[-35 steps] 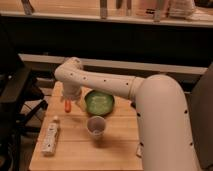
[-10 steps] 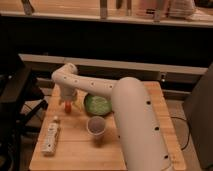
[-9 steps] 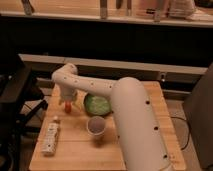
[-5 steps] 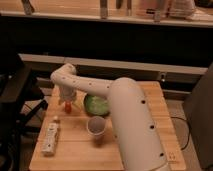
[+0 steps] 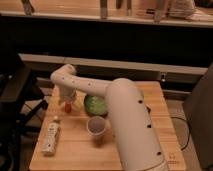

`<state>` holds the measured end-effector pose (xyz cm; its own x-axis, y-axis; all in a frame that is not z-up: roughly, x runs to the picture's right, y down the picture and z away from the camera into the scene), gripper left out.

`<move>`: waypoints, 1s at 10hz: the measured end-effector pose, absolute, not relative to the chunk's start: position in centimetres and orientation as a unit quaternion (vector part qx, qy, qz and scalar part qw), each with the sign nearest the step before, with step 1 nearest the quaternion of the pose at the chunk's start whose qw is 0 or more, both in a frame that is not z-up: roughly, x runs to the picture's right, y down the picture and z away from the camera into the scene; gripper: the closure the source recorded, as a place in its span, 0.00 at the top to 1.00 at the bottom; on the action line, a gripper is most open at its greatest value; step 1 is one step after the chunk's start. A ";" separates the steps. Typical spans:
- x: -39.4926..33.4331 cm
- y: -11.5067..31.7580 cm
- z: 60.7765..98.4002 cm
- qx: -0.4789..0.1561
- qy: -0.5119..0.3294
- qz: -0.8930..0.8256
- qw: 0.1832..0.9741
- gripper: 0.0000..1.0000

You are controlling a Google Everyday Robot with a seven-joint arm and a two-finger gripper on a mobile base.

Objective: Place the pepper in the ceramic bowl

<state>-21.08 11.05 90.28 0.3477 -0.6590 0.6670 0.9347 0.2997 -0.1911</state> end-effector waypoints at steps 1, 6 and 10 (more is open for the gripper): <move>-21.1 11.1 90.4 -0.287 -0.241 -0.518 0.769 0.79; -21.2 11.7 91.1 -0.291 -0.242 -0.515 0.769 0.74; -21.3 11.8 91.2 -0.290 -0.241 -0.514 0.771 0.52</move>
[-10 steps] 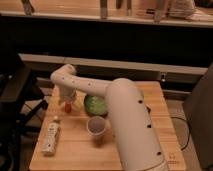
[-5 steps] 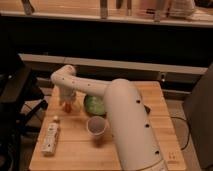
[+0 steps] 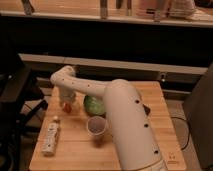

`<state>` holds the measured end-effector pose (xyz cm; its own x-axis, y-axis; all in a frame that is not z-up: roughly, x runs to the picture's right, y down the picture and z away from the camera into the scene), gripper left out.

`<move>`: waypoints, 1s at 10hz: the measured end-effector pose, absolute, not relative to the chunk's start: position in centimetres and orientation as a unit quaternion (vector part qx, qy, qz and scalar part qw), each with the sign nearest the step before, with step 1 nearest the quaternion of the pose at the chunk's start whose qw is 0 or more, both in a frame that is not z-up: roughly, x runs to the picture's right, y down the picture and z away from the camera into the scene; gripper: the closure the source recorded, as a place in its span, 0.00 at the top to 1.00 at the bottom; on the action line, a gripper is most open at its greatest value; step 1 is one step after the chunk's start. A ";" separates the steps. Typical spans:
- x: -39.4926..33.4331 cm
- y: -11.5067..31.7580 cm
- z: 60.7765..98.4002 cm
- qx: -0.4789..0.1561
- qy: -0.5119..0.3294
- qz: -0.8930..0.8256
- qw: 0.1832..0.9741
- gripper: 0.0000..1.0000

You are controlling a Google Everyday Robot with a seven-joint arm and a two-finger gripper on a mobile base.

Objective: Place the pepper in the ceramic bowl

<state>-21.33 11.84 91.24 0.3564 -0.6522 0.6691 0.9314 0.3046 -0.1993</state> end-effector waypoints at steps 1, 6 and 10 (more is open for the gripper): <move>-21.4 11.9 91.3 -0.289 -0.241 -0.514 0.771 0.43; -21.4 11.9 91.3 -0.284 -0.240 -0.514 0.773 0.00; -19.7 8.1 90.3 -0.272 -0.234 -0.510 0.782 0.00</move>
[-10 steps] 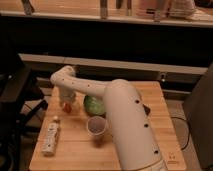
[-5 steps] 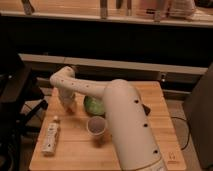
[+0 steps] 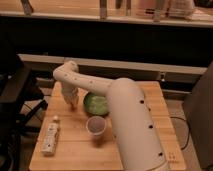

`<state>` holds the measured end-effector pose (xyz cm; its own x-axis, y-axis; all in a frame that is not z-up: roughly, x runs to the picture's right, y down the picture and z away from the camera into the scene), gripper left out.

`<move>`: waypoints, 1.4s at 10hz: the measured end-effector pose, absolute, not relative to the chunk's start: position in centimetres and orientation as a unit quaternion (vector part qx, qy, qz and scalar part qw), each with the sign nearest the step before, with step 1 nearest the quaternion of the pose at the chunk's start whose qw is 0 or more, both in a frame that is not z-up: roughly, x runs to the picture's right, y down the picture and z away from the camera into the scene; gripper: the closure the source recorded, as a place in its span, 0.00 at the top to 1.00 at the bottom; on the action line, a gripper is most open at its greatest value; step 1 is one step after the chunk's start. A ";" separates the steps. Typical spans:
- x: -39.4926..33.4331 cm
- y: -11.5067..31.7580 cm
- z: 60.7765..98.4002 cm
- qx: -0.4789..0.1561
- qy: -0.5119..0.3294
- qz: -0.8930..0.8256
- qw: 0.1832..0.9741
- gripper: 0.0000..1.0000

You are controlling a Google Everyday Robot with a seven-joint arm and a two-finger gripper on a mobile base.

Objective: Place the pepper in the ceramic bowl

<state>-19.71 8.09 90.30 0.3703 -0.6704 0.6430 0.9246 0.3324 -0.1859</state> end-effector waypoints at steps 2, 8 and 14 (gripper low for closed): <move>-18.9 7.8 90.6 -0.268 -0.233 -0.505 0.787 0.00; -13.6 6.5 90.0 -0.250 -0.233 -0.470 0.814 0.00; -7.1 5.3 90.2 -0.241 -0.232 -0.423 0.842 0.00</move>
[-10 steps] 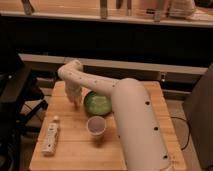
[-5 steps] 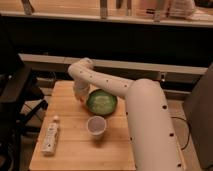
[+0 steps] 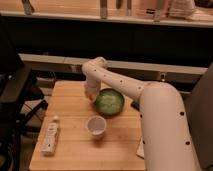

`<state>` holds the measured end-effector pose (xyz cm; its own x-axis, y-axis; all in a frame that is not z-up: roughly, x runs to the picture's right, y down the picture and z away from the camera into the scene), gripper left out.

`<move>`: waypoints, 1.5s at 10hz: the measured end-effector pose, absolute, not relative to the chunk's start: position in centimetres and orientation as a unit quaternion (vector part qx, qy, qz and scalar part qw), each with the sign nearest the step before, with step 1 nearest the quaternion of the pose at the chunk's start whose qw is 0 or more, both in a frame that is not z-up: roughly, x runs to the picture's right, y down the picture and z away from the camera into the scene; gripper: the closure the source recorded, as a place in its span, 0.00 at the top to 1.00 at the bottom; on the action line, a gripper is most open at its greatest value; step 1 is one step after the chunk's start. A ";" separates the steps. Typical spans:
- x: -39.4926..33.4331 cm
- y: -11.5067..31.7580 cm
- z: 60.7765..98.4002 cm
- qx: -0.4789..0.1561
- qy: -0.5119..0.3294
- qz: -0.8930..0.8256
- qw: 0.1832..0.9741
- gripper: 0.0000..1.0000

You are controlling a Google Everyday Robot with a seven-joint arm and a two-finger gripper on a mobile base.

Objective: Place the pepper in the ceramic bowl

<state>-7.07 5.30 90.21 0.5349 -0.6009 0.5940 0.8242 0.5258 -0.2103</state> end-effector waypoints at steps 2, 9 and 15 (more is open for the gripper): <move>-5.5 5.0 90.3 -0.238 -0.231 -0.405 0.852 0.00; 0.5 4.8 90.5 -0.236 -0.228 -0.371 0.869 0.00; 6.2 4.5 90.1 -0.230 -0.228 -0.334 0.885 0.00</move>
<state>6.23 4.47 90.12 0.6724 -0.4861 0.5582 0.6966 0.6705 -0.2551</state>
